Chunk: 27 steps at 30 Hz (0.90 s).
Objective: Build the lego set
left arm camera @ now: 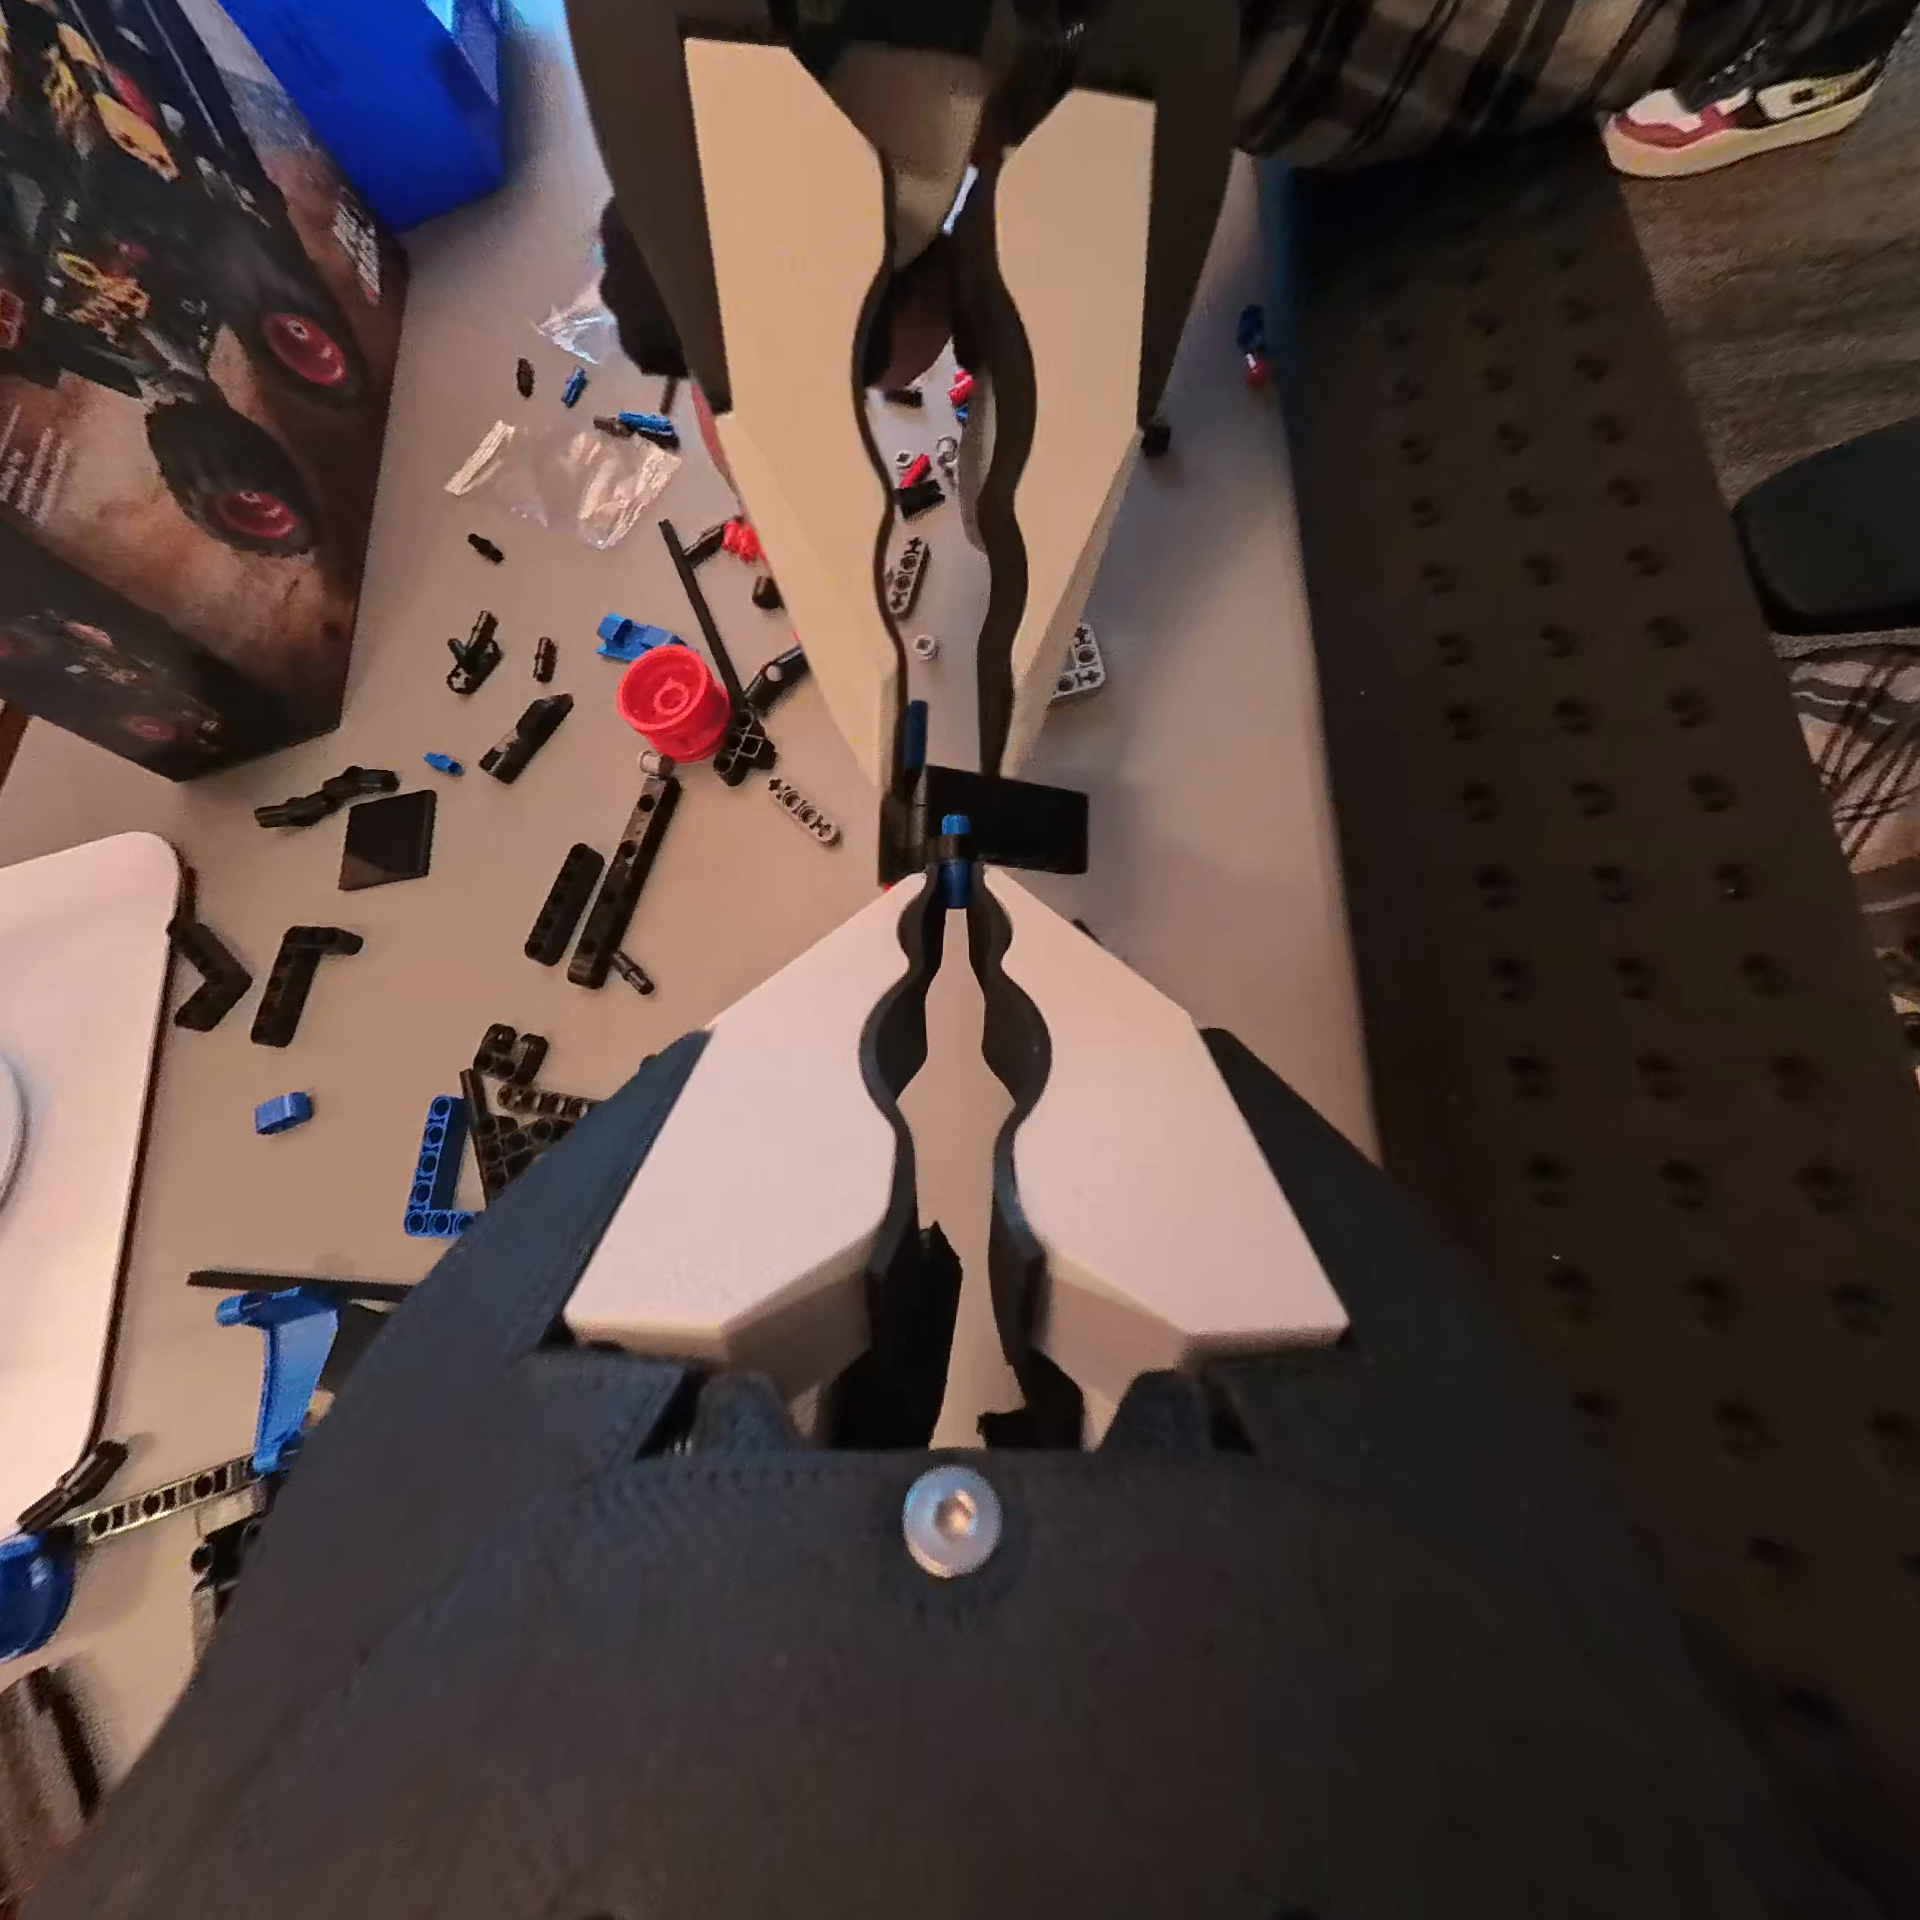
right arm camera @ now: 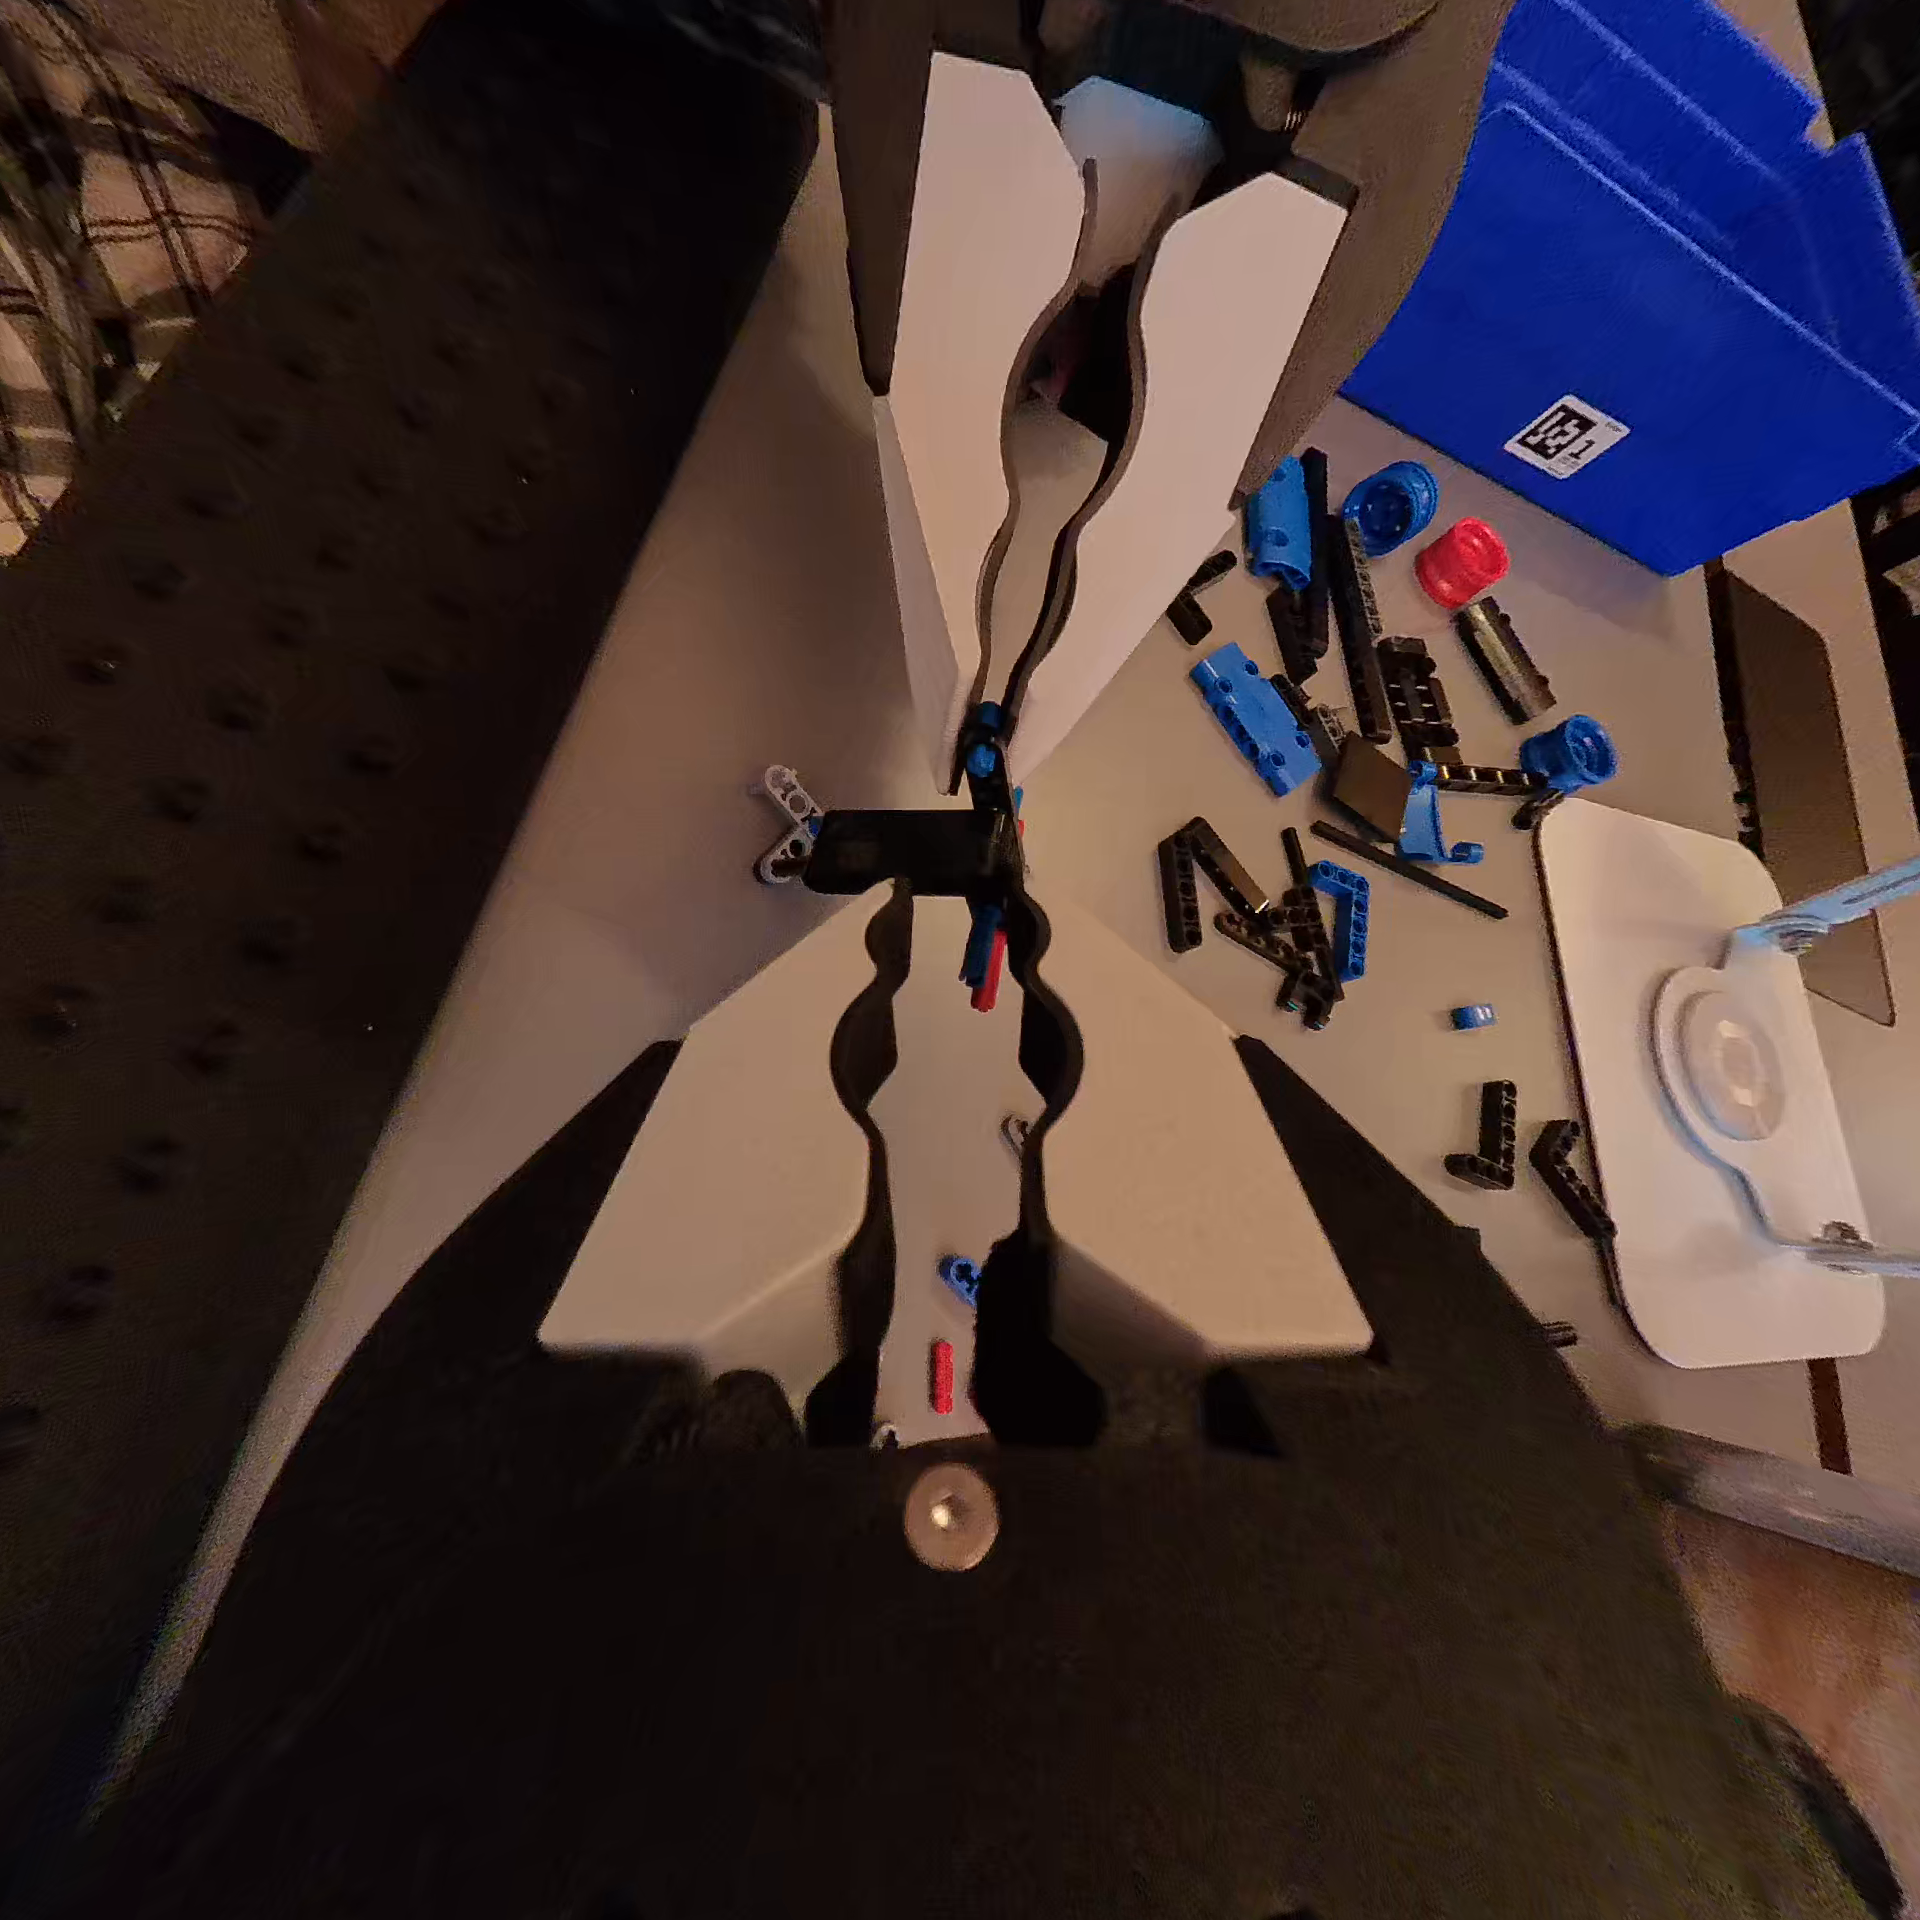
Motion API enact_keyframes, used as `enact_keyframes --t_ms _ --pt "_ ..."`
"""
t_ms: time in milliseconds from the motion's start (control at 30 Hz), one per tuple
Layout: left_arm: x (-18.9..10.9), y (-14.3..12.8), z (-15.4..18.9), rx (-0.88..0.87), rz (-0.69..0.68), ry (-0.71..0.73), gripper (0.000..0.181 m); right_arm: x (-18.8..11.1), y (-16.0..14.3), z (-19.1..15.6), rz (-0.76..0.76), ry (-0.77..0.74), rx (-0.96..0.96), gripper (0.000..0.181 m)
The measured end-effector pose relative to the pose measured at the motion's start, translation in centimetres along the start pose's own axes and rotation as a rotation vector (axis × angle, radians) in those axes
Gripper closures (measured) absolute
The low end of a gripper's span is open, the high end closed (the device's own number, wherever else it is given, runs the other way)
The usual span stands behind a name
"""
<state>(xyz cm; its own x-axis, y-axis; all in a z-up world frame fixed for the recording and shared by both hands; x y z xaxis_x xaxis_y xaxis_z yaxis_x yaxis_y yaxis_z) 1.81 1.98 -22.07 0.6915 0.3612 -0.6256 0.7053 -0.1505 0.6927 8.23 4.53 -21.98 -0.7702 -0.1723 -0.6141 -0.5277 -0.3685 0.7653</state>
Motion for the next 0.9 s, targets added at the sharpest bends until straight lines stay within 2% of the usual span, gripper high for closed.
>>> enact_keyframes --t_ms 333,467,567,667,733,833,900 --pt "-0.3 -0.1 -0.2 -0.058 0.067 -0.025 0.179 -1.0 -0.2 0.7 0.008 -0.035 -0.011 0.161" --pt "-0.4 0.4 -0.3 -0.082 0.12 -0.037 0.179 -0.1 -0.6 0.4 -0.016 -0.055 -0.055 0.162" --pt "-0.4 0.4 -0.2 -0.095 0.134 -0.048 0.179 0.3 -0.3 0.4 0.014 -0.07 -0.065 0.176" --pt "-0.4 0.3 -0.4 -0.12 0.133 -0.037 0.179 0.2 -0.4 0.7 0.03 -0.068 -0.031 0.177" --pt "-0.6 0.0 -0.4 -0.145 0.097 -0.036 0.165 0.1 -0.8 0.9 0.008 -0.067 -0.007 0.177" --pt "-0.6 -1.2 0.9 -0.197 0.003 -0.113 0.14 -0.2 -1.3 0.7 -0.004 -0.006 0.051 0.177" --pt "-0.1 -2.2 2.1 -0.212 -0.059 -0.165 0.134 -0.2 -1.9 0.6 -0.025 0.02 0.068 0.177"
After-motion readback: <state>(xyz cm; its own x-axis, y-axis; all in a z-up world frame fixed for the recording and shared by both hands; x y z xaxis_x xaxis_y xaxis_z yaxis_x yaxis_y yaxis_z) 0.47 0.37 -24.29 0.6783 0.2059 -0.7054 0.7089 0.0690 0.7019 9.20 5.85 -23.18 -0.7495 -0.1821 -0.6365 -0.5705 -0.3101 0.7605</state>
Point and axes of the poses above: each gripper's, where its closed fingertips meet, x out along the fingers, y out of its top, z = x × y across the jaws, the point moved 4 cm from there along -x, back along the fingers, and after that the axes turned 13 degrees about x, right-handed, at the moved point
